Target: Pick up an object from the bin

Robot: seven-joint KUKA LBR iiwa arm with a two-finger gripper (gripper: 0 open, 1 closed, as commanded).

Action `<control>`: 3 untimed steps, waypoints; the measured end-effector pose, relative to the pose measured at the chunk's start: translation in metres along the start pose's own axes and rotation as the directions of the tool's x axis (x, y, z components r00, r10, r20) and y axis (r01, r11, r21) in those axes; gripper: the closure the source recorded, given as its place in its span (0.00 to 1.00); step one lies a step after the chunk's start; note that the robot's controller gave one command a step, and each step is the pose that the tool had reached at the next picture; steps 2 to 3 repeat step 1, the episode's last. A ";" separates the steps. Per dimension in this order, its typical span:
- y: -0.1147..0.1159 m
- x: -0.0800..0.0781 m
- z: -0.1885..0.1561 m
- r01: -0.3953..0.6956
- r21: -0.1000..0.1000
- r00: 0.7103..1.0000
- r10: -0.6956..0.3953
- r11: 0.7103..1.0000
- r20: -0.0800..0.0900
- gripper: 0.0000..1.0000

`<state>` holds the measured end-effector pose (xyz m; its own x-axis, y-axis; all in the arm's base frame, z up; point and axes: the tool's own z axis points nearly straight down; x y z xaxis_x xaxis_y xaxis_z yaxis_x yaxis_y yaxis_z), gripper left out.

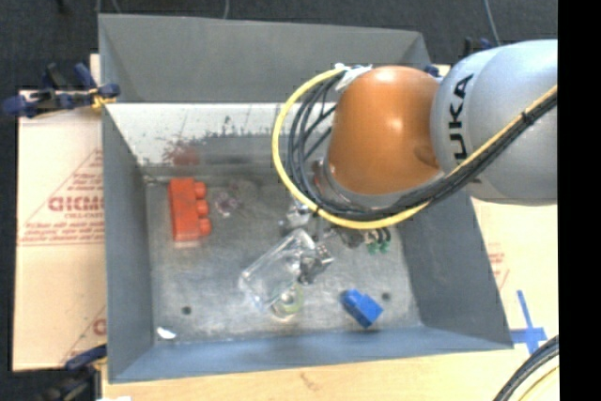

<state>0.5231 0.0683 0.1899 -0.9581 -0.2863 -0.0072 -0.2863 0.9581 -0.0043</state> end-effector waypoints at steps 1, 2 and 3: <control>0.000 0.011 -0.077 0.255 -0.003 0.967 -0.255 0.967 -0.001 1.00; 0.000 0.011 -0.077 0.255 -0.003 0.967 -0.255 0.967 -0.001 1.00; 0.000 0.011 -0.077 0.255 -0.003 0.967 -0.255 0.967 -0.001 1.00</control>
Offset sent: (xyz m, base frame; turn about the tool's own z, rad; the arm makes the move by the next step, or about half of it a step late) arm -0.0124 -0.0016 0.0758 -0.2595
